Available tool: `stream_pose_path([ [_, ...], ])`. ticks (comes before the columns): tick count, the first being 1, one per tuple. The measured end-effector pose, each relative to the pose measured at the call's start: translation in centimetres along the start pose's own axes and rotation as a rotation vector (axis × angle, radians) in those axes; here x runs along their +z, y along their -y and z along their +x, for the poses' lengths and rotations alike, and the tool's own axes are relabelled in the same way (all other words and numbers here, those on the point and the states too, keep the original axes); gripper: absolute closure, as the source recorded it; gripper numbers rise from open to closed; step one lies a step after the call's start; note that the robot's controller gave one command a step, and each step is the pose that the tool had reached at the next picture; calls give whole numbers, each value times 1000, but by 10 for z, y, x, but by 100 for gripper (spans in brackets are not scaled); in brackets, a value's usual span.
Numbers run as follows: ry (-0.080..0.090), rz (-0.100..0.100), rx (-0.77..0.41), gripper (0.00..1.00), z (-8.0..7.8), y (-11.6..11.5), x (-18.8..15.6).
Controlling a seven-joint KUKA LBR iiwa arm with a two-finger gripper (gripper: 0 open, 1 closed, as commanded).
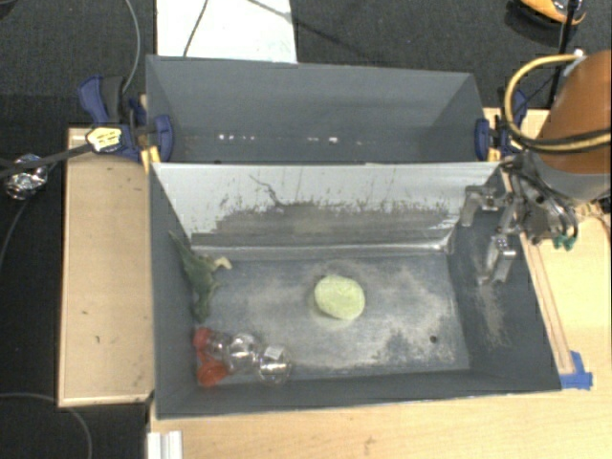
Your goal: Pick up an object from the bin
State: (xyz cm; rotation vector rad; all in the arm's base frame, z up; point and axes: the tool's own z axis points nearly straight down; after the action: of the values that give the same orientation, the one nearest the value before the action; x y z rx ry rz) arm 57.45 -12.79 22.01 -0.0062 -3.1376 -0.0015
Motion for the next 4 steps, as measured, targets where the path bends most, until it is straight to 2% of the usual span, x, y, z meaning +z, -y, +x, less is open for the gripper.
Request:
stream_pose_path([
  [1,8,2,-3,0,-1,-1,-5],
  [2,11,3,-60,0,20,-23,38],
  [3,13,1,10,0,6,-37,94],
  [4,10,1,35,0,10,-53,132],
])
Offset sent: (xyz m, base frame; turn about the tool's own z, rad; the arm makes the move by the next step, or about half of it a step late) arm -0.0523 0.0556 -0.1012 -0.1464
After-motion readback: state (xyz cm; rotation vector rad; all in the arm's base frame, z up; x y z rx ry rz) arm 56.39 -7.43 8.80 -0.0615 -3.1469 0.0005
